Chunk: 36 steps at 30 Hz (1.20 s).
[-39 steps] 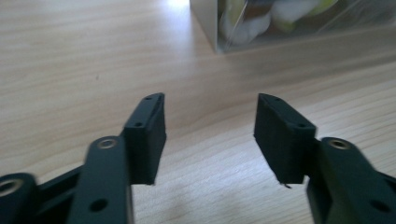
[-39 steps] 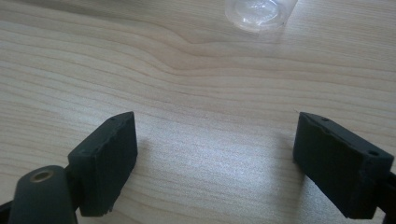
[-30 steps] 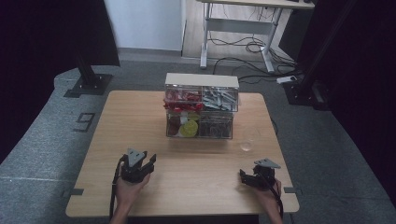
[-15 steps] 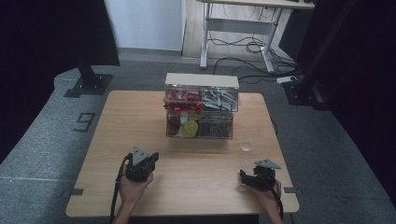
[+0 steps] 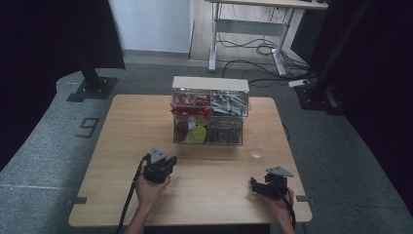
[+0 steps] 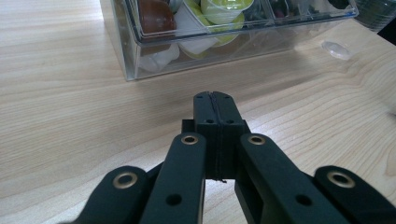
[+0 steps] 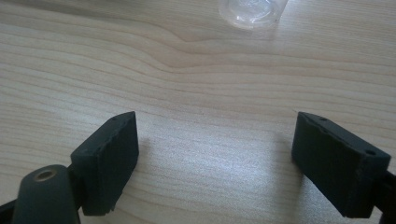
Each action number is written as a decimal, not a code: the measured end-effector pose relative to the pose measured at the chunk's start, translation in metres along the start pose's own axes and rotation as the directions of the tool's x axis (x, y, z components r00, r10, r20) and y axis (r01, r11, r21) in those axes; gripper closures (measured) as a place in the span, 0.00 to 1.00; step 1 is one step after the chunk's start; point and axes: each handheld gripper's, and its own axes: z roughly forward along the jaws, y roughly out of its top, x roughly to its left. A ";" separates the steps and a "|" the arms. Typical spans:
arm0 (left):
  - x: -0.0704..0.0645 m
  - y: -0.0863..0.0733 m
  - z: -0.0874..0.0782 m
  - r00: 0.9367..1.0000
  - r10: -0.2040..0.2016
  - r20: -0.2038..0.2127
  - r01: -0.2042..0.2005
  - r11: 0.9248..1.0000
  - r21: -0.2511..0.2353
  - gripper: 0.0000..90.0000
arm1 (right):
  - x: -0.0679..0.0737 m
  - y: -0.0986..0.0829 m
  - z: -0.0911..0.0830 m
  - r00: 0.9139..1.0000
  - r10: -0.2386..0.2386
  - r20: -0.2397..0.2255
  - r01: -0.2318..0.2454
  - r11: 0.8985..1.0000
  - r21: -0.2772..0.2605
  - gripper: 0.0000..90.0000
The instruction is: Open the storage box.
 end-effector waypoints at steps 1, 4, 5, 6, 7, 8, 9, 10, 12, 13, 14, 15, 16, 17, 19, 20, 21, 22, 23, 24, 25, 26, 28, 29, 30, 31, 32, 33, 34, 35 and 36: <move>0.001 0.000 0.001 1.000 -0.003 0.002 0.003 1.000 -0.001 1.00 | 0.000 0.000 0.000 1.000 -0.001 0.001 0.001 1.000 0.000 0.17; 0.003 0.001 0.003 1.000 -0.013 0.005 0.013 1.000 0.000 1.00 | 0.000 0.000 0.000 1.000 0.000 0.002 0.000 1.000 0.000 0.17; 0.004 0.002 0.004 1.000 -0.019 0.009 0.019 1.000 0.001 1.00 | 0.000 0.000 0.000 1.000 0.000 0.002 0.000 1.000 0.000 0.17; 0.005 0.002 0.005 1.000 -0.023 0.011 0.023 1.000 0.001 1.00 | 0.000 0.000 0.000 1.000 0.002 0.004 -0.002 1.000 0.000 0.17; 0.006 0.004 0.008 1.000 -0.026 0.015 0.026 1.000 0.005 1.00 | 0.000 0.000 0.000 1.000 0.003 0.005 -0.003 1.000 0.000 0.17; 0.006 0.004 0.008 1.000 -0.026 0.015 0.026 1.000 0.005 1.00 | 0.000 0.000 0.000 1.000 0.003 0.005 -0.003 1.000 0.000 0.17; 0.006 0.005 0.009 0.999 -0.033 0.020 0.033 0.999 0.002 1.00 | 0.000 0.000 0.000 1.000 0.003 0.005 -0.003 1.000 0.000 0.17; 0.008 0.006 0.011 0.998 -0.041 0.037 0.041 0.999 0.001 1.00 | 0.000 0.000 0.000 1.000 0.004 0.006 -0.004 1.000 0.000 0.17; 0.008 0.006 0.013 0.998 -0.046 0.045 0.045 0.999 0.003 1.00 | 0.000 0.000 0.000 1.000 0.003 0.007 -0.003 1.000 0.000 0.17; 0.008 0.006 0.015 0.998 -0.047 0.045 0.047 0.999 0.006 1.00 | 0.000 0.000 0.000 1.000 0.003 0.007 -0.003 1.000 0.000 0.17; 0.008 0.006 0.017 0.998 -0.045 0.044 0.044 0.999 0.012 1.00 | -0.001 0.000 0.000 1.000 0.005 0.008 -0.005 1.000 0.000 0.17; 0.008 0.007 0.019 0.998 -0.044 0.043 0.044 0.999 0.017 1.00 | -0.001 0.000 0.000 1.000 0.005 0.008 -0.005 1.000 0.000 0.17; 0.008 0.007 0.020 0.998 -0.041 0.042 0.041 0.999 0.021 1.00 | -0.001 0.000 0.000 1.000 0.005 0.008 -0.005 1.000 0.000 0.17; 0.008 0.008 0.022 0.999 -0.036 0.036 0.035 0.999 0.027 1.00 | -0.001 0.000 0.000 1.000 0.006 0.010 -0.006 1.000 0.000 0.17; 0.008 0.010 0.025 0.999 -0.030 0.036 0.029 0.999 0.035 1.00 | -0.001 0.000 0.000 1.000 0.008 0.011 -0.008 1.000 0.000 0.17; 0.007 0.010 0.026 0.999 -0.029 0.034 0.028 0.999 0.037 1.00 | -0.001 0.000 0.000 1.000 0.008 0.011 -0.008 1.000 0.000 0.17; 0.007 0.012 0.029 0.999 -0.020 0.025 0.018 0.999 0.043 1.00 | -0.001 0.000 0.000 1.000 0.008 0.012 -0.008 1.000 0.000 0.17; 0.007 0.012 0.029 0.999 -0.020 0.025 0.018 0.999 0.043 1.00 | -0.001 0.000 0.000 1.000 0.008 0.012 -0.008 1.000 0.000 0.17; 0.006 0.013 0.030 1.000 -0.019 0.025 0.018 0.999 0.044 1.00 | -0.001 0.000 0.000 1.000 0.008 0.012 -0.008 1.000 0.000 0.17; 0.006 0.014 0.031 1.000 -0.017 0.022 0.016 0.999 0.045 1.00 | -0.001 0.000 0.000 1.000 0.009 0.012 -0.009 1.000 0.000 0.17; 0.006 0.015 0.033 1.000 -0.015 0.019 0.014 0.999 0.047 1.00 | -0.001 0.000 0.000 1.000 0.009 0.012 -0.009 1.000 0.000 0.17; 0.006 0.016 0.034 1.000 -0.014 0.018 0.013 0.999 0.048 1.00 | -0.001 0.000 0.000 1.000 0.009 0.012 -0.009 1.000 0.000 0.17; 0.005 0.018 0.037 1.000 -0.011 0.017 0.010 0.999 0.050 1.00 | -0.001 0.000 0.000 1.000 0.010 0.013 -0.010 1.000 0.000 0.17; 0.004 0.021 0.040 1.000 -0.004 0.013 0.003 0.999 0.052 1.00 | -0.001 0.000 0.000 1.000 0.010 0.013 -0.010 1.000 0.000 0.17; 0.004 0.022 0.041 1.000 -0.004 0.014 0.003 0.999 0.052 1.00 | -0.001 0.000 0.000 1.000 0.011 0.014 -0.011 1.000 0.000 0.17; 0.004 0.022 0.041 1.000 -0.004 0.014 0.003 0.999 0.052 1.00 | -0.001 0.000 0.000 1.000 0.011 0.014 -0.011 1.000 0.000 0.17; 0.003 0.024 0.044 1.000 0.004 0.012 -0.005 0.998 0.056 1.00 | -0.001 0.000 0.000 1.000 0.012 0.015 -0.012 1.000 0.000 0.17; 0.003 0.024 0.044 1.000 0.004 0.012 -0.005 0.998 0.056 1.00 | -0.001 0.000 0.000 1.000 0.012 0.017 -0.012 1.000 0.000 0.17; 0.003 0.025 0.045 1.000 0.007 0.012 -0.008 0.998 0.059 1.00 | -0.001 0.000 0.000 1.000 0.012 0.017 -0.012 1.000 0.000 0.17; 0.002 0.025 0.046 1.000 0.009 0.012 -0.010 0.998 0.061 1.00 | -0.001 0.000 0.000 1.000 0.016 0.021 -0.016 1.000 0.000 0.17; 0.002 0.026 0.047 1.000 0.012 0.011 -0.013 0.998 0.062 1.00 | -0.001 0.000 0.000 1.000 0.017 0.022 -0.017 1.000 0.000 0.17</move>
